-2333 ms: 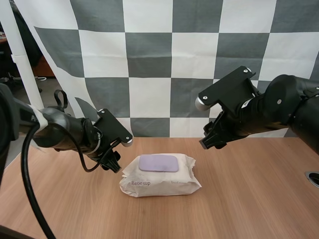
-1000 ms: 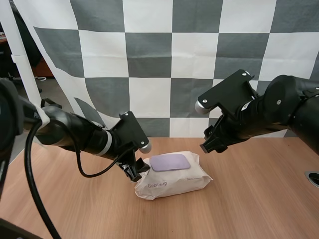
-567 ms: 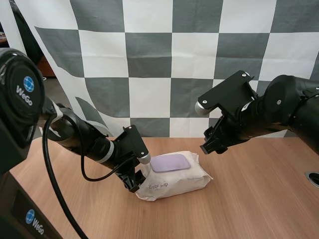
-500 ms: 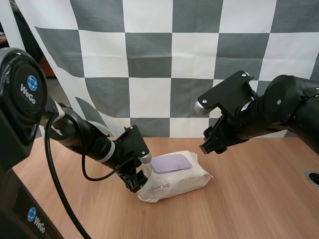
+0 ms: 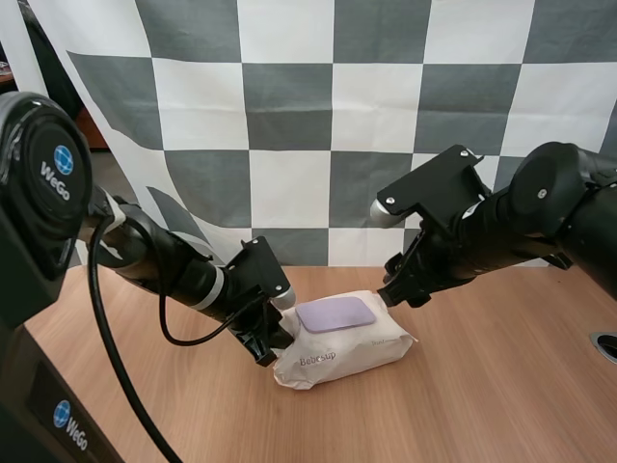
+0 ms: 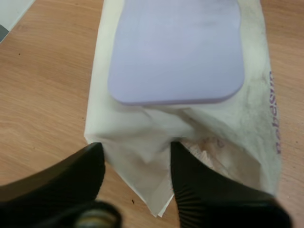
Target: Open the wet wipes lid
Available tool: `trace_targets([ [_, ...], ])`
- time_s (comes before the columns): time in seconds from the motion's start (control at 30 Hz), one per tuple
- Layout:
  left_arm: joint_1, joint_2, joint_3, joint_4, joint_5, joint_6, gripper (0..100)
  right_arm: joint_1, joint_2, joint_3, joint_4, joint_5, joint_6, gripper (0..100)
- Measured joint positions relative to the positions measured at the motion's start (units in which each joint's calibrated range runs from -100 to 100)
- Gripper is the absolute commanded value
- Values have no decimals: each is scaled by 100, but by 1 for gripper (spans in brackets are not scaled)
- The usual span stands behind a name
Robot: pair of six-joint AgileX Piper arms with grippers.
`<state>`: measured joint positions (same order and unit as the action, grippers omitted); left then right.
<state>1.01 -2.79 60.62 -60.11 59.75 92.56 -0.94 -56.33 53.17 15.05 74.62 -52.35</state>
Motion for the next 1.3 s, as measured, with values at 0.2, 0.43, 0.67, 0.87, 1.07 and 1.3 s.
trace_targets([
  [0.2,0,0,0,-278,-35,0,0,0,0,76,181,103,-568,100],
  [0.43,0,0,0,-360,-21,0,0,0,0,671,857,284,-1838,100],
  [0.67,0,0,0,-52,237,0,26,0,0,942,861,241,-2897,100],
  [0.87,0,-95,0,97,371,0,100,0,0,942,861,241,-3256,100],
  [1.07,0,-308,0,497,624,-18,100,0,0,942,861,258,-3163,100],
  [1.3,8,-548,0,341,739,-26,100,0,0,942,861,350,-3119,100],
])
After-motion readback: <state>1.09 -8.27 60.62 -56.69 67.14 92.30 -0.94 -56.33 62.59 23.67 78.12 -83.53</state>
